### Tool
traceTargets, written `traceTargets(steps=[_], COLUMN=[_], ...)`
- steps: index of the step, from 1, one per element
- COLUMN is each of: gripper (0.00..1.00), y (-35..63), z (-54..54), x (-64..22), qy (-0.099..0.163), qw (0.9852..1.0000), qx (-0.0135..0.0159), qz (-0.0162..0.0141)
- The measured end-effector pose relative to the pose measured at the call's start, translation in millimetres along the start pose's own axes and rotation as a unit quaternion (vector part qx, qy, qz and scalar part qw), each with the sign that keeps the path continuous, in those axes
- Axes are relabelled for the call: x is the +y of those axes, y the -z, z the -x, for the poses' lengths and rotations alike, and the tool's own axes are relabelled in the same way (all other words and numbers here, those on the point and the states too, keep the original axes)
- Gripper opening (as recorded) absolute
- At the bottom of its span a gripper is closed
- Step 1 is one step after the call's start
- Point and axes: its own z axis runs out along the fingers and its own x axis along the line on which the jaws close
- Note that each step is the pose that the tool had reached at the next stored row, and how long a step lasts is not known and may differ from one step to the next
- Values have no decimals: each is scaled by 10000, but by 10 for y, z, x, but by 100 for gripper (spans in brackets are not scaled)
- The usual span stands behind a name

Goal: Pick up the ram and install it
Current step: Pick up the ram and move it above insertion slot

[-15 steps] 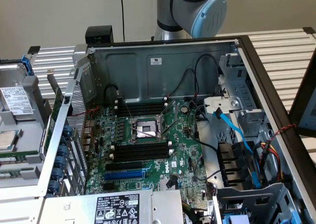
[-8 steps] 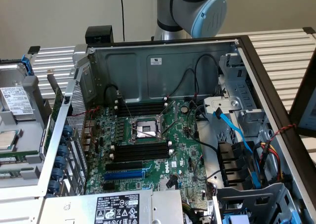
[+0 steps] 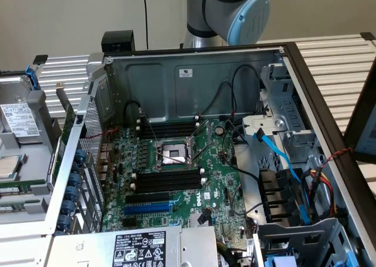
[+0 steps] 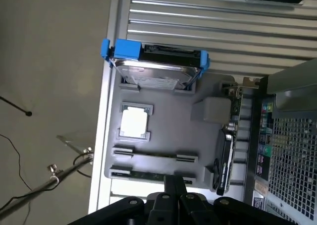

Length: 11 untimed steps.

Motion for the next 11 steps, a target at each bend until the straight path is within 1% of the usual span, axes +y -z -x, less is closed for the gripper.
traceTargets(steps=[2, 5, 8, 11], gripper=[10, 10, 10, 10], y=[0, -2, -5, -11], z=[0, 0, 0, 0], x=[0, 0, 0, -1], qy=[179, 449, 720, 996], qw=[9998, 9990, 9974, 9950], qx=[11, 26, 43, 59], qz=[3, 7, 12, 16])
